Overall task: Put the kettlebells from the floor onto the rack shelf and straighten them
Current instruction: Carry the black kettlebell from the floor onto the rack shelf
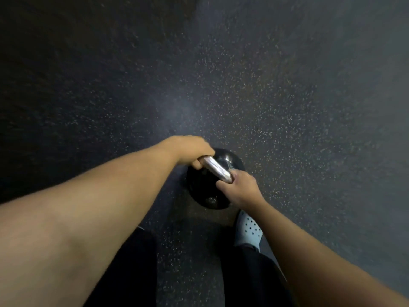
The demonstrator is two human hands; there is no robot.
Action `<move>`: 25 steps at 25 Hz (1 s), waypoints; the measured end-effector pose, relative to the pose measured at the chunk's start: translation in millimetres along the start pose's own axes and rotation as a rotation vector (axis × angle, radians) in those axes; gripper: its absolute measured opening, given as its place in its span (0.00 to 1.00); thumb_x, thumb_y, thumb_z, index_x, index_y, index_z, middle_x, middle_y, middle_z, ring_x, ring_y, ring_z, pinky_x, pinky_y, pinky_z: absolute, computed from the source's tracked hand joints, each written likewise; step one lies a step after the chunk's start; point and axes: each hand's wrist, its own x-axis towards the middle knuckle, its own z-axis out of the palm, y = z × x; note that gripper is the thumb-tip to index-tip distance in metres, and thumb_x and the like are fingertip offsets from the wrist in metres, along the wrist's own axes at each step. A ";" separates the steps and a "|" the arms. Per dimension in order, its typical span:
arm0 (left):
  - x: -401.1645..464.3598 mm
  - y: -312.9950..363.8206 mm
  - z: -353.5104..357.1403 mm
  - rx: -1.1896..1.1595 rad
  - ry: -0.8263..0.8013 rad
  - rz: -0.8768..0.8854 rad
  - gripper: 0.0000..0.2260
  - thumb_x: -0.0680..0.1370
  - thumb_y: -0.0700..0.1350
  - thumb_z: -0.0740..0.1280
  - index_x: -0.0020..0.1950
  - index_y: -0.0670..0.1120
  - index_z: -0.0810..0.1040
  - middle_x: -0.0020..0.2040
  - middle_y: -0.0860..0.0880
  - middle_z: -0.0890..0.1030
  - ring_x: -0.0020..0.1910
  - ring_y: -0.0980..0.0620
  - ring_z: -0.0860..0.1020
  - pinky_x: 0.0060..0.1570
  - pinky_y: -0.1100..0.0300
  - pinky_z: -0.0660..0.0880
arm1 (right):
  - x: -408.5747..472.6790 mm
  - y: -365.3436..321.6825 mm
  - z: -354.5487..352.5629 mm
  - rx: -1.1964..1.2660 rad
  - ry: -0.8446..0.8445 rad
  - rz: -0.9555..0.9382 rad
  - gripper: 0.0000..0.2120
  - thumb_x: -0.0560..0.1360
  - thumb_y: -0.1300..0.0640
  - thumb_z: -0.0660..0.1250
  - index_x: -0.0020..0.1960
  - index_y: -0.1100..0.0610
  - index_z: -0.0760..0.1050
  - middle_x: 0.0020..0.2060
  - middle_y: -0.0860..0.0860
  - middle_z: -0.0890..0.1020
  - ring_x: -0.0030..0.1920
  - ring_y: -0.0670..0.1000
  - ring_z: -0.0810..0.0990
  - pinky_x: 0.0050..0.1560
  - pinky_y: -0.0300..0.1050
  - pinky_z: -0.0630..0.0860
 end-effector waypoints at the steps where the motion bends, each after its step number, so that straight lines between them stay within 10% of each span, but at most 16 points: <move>1: -30.7 -2.1 0.7 -0.094 0.040 -0.040 0.06 0.73 0.44 0.68 0.40 0.51 0.72 0.37 0.54 0.76 0.33 0.55 0.75 0.36 0.58 0.67 | -7.4 -20.8 -15.8 -0.098 -0.041 -0.073 0.12 0.69 0.52 0.70 0.33 0.55 0.70 0.31 0.50 0.76 0.35 0.52 0.75 0.33 0.46 0.66; 14: -440.3 -17.3 -130.7 -0.455 0.731 -0.523 0.09 0.67 0.49 0.68 0.29 0.49 0.72 0.30 0.50 0.76 0.33 0.47 0.78 0.31 0.57 0.70 | -152.3 -427.3 -65.2 -0.571 -0.091 -0.856 0.11 0.63 0.49 0.68 0.31 0.54 0.70 0.25 0.48 0.73 0.30 0.55 0.76 0.30 0.45 0.69; 25: -805.1 -122.9 -166.5 -0.294 1.162 -0.857 0.09 0.70 0.50 0.71 0.47 0.50 0.81 0.45 0.46 0.85 0.46 0.45 0.83 0.38 0.60 0.69 | -316.0 -785.1 49.5 -0.749 -0.115 -1.364 0.13 0.66 0.44 0.67 0.46 0.50 0.79 0.39 0.50 0.84 0.42 0.56 0.83 0.40 0.47 0.76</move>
